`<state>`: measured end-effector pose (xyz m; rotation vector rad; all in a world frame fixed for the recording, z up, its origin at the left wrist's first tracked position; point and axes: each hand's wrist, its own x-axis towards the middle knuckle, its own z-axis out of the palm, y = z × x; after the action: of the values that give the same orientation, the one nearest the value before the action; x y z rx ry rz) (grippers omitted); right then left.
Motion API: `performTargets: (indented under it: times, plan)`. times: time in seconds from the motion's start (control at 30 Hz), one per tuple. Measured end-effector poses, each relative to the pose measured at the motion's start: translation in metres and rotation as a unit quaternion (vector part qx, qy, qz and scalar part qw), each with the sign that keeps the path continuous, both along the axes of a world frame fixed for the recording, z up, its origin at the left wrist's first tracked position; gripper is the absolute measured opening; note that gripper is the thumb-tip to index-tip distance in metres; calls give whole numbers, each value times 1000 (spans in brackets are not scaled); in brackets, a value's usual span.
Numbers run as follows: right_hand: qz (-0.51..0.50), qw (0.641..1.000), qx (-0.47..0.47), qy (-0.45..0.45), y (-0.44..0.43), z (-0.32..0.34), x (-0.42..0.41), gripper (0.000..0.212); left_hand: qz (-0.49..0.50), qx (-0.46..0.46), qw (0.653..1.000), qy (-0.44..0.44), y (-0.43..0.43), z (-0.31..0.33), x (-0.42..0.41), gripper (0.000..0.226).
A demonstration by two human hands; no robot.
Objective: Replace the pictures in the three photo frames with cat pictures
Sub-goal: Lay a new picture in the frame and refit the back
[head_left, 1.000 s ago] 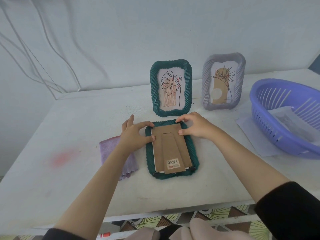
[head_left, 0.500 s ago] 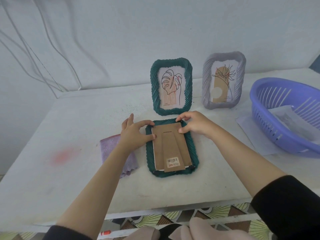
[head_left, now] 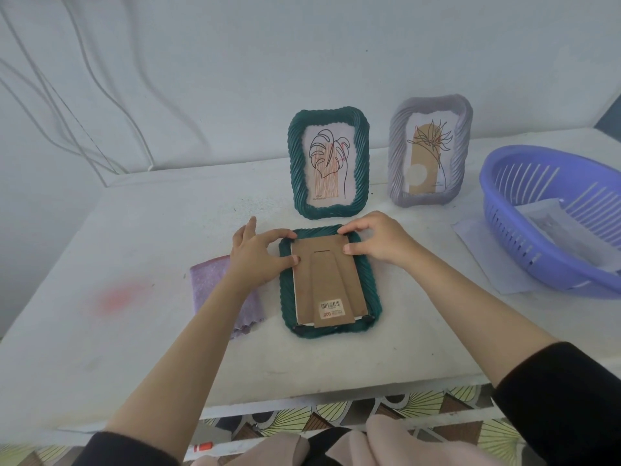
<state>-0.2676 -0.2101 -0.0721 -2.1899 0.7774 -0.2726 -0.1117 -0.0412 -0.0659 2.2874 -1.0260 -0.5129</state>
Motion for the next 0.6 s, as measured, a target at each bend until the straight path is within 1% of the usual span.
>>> performTargets:
  times: [0.07, 0.13, 0.2, 0.27, 0.4, 0.5, 0.6]
  plan:
    - [-15, 999, -28, -16, 7, -2, -4, 42, -10, -20, 999, -24, 3, -3, -2, 41]
    - [-30, 997, -64, -27, 17, -4, -11, 39, -32, -64, 995, -68, 9, -6, -6, 39]
    - [-17, 995, -88, -34, 29, -4, -20, 34, -59, -107, 988, -93, 17, -8, -12, 32]
    - [19, 995, -89, -39, 40, -2, -33, 31, -85, -127, 983, -100, 28, -8, -18, 28]
    - [76, 992, -101, -15, 59, 0, -60, 33, -151, -123, 976, -98, 56, -10, -26, 23]
    - [88, 990, -112, -3, 66, -3, -75, 39, -190, -98, 972, -96, 72, -16, -29, 32]
    - [101, 990, -100, -7, 67, -7, -85, 44, -196, -80, 972, -105, 79, -18, -32, 39]
